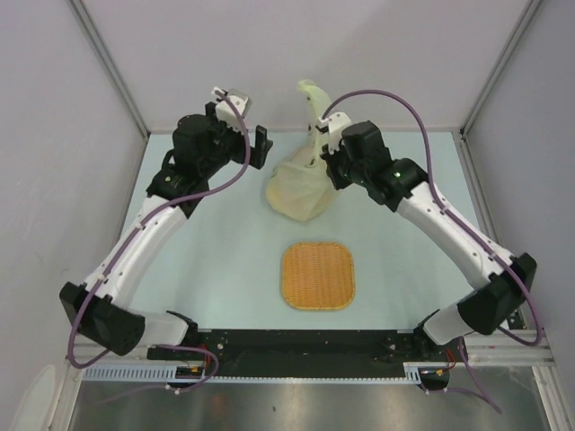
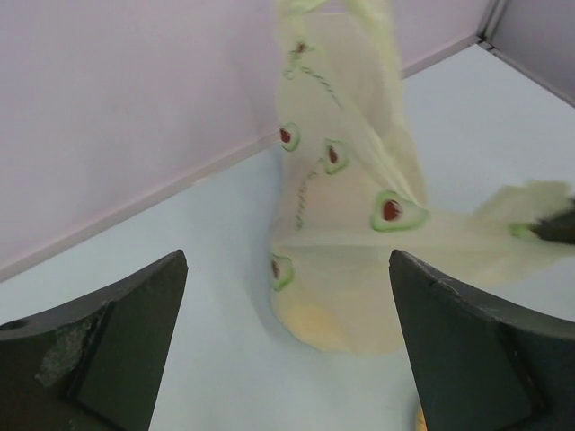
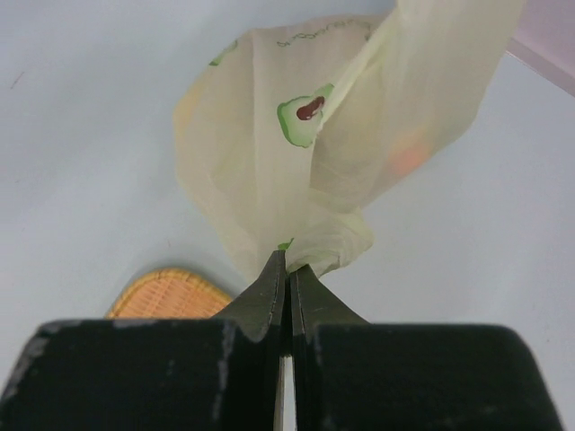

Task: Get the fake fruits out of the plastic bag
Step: Adjust the plastic bag at the center of the board.

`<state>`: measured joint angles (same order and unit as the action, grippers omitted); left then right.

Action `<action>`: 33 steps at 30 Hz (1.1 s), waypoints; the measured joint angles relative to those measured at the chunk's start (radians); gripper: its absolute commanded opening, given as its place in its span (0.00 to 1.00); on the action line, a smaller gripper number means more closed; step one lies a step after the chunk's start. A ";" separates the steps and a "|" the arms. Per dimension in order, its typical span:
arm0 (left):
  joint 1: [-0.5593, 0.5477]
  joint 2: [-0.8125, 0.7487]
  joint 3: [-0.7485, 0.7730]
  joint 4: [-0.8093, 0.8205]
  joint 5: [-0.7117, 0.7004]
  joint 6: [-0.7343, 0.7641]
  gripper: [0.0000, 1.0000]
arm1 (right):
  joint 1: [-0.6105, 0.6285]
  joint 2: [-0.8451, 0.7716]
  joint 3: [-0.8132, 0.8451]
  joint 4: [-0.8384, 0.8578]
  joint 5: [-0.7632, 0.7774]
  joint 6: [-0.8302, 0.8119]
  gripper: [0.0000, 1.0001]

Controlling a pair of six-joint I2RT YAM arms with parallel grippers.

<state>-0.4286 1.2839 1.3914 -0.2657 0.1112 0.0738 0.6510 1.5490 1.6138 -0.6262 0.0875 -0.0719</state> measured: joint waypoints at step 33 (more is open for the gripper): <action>-0.051 0.766 0.593 0.489 0.428 0.156 0.75 | -0.075 -0.142 -0.140 -0.005 -0.175 0.090 0.03</action>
<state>-0.4793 2.0502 1.9846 0.2230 0.5396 0.2298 0.5758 1.4067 1.4738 -0.6312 -0.0875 0.0185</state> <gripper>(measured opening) 0.953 0.033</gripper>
